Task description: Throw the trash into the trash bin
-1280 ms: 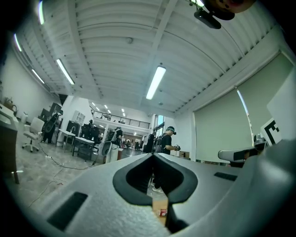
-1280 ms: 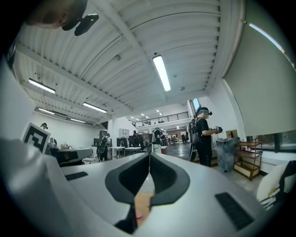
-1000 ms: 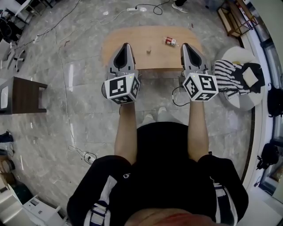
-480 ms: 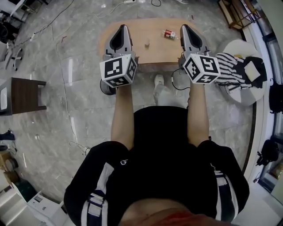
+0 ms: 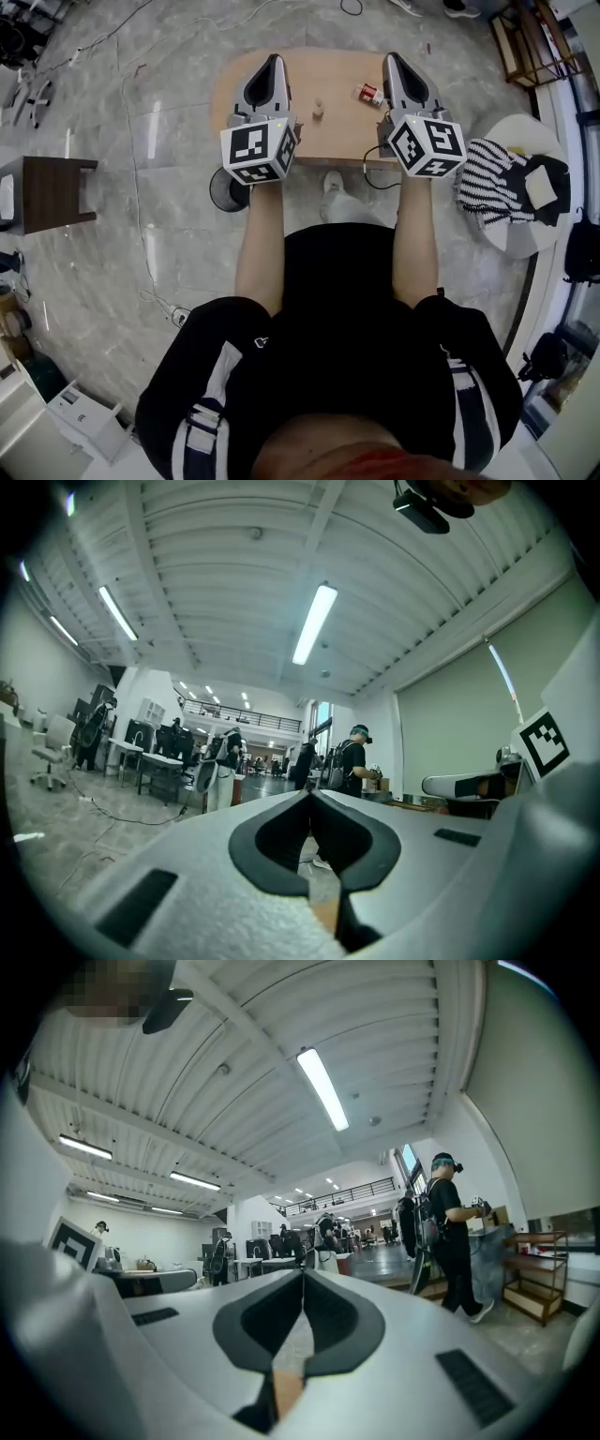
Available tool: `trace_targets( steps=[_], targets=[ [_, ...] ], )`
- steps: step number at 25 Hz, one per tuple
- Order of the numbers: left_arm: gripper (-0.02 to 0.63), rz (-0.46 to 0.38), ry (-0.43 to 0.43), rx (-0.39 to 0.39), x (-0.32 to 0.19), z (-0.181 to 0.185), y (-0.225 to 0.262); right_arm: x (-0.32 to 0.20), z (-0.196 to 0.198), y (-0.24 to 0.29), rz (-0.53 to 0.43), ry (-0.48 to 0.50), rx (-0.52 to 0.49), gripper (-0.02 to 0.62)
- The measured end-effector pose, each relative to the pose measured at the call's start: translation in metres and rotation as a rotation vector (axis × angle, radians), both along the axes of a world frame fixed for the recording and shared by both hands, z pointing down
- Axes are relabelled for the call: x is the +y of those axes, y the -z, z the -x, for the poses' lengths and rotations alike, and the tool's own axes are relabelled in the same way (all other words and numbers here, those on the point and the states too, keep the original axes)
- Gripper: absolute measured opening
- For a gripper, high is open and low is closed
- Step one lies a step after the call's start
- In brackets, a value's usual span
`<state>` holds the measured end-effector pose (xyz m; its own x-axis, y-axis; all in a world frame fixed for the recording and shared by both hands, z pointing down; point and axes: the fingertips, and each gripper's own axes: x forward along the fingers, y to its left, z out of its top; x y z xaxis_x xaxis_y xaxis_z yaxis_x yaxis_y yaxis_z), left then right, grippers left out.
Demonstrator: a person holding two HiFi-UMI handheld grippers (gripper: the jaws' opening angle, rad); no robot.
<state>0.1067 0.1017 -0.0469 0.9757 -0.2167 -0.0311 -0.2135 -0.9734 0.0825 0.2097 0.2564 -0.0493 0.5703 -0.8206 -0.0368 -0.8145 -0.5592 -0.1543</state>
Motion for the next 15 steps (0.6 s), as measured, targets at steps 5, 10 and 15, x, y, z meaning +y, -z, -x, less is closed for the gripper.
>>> trace_targets(
  steps=[5,10,15],
  targets=[
    [0.005,0.024,0.062,-0.024,-0.034,-0.048,-0.017,-0.041,-0.056,-0.015,0.02,0.067,-0.02,0.011],
    [0.005,0.067,0.142,-0.044,-0.055,-0.067,-0.035,-0.07,-0.092,-0.034,0.027,0.138,-0.074,0.011],
    [0.005,0.111,0.266,-0.109,-0.097,-0.041,-0.063,-0.115,-0.083,-0.065,0.066,0.239,-0.138,0.012]
  ],
)
